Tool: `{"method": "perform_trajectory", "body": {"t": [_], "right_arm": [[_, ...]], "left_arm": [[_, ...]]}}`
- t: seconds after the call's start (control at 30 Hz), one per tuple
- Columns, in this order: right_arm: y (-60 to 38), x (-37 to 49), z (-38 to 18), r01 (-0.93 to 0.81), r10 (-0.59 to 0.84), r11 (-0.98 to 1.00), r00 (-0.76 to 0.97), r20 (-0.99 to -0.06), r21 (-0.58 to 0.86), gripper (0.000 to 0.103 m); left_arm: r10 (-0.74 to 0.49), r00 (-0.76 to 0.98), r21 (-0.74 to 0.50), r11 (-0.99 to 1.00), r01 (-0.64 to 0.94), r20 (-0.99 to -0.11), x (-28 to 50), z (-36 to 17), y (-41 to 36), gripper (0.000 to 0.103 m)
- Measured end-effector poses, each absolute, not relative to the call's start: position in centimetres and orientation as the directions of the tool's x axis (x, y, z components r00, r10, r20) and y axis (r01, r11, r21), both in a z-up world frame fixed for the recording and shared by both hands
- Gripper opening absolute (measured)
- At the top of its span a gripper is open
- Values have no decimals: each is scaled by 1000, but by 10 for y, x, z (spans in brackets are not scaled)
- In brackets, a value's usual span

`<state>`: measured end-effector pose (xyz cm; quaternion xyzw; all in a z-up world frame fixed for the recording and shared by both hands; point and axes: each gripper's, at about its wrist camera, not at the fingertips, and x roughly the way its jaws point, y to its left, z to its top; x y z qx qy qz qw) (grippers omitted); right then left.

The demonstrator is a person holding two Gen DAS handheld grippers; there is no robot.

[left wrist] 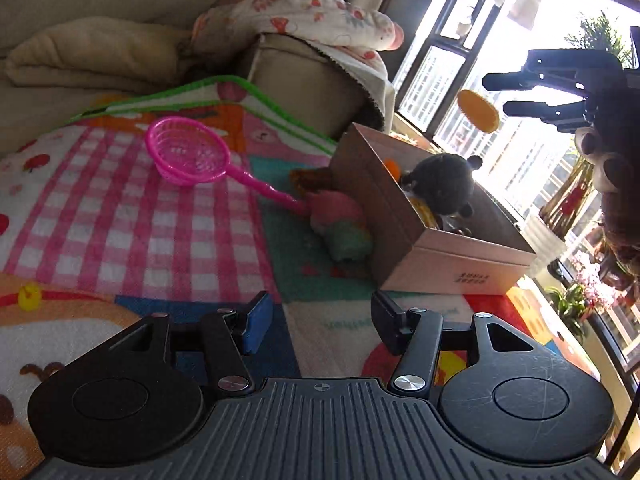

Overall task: Organize objects
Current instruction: 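Place the plush toy in the pink box while the right gripper places the corn there, then grasp the pink pig toy with the left gripper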

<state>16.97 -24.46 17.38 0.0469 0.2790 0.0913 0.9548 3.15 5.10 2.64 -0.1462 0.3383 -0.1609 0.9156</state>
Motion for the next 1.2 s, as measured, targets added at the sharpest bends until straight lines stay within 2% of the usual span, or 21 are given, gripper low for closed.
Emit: {"method": "perform_trajectory", "body": {"t": [0.07, 0.13, 0.2, 0.43, 0.57, 0.7, 0.87, 1.13, 1.2], "right_arm": [[-237, 172, 166, -143, 183, 983, 829, -529, 116, 50], [-234, 164, 158, -154, 185, 983, 829, -528, 102, 63], [-230, 152, 150, -168, 176, 984, 829, -530, 65, 70], [-223, 94, 127, -246, 155, 963, 836, -526, -107, 86], [-227, 76, 121, -272, 170, 954, 831, -529, -121, 87], [-236, 72, 123, -266, 189, 961, 835, -517, -78, 87], [-240, 80, 120, -245, 198, 969, 831, -520, -23, 92], [-215, 86, 118, -283, 237, 959, 811, -534, -3, 92], [-199, 90, 122, -310, 263, 951, 799, -541, 4, 92]], "left_arm": [[-417, 717, -408, 891, 200, -559, 39, 26, 55, 59], [-431, 718, -431, 880, 200, -546, 47, 26, 57, 59], [-447, 720, -456, 867, 202, -530, 61, 28, 56, 59], [-476, 697, -539, 829, 152, -536, 118, 24, 42, 59], [-446, 682, -517, 848, 116, -579, 137, 18, 30, 59], [-414, 667, -470, 876, 108, -619, 141, 12, 18, 53], [-428, 667, -452, 879, 150, -610, 134, 12, 20, 47], [-487, 637, -457, 860, 229, -598, 54, 16, 70, 44], [-434, 669, -416, 887, 200, -603, 37, 17, 91, 44]]}}
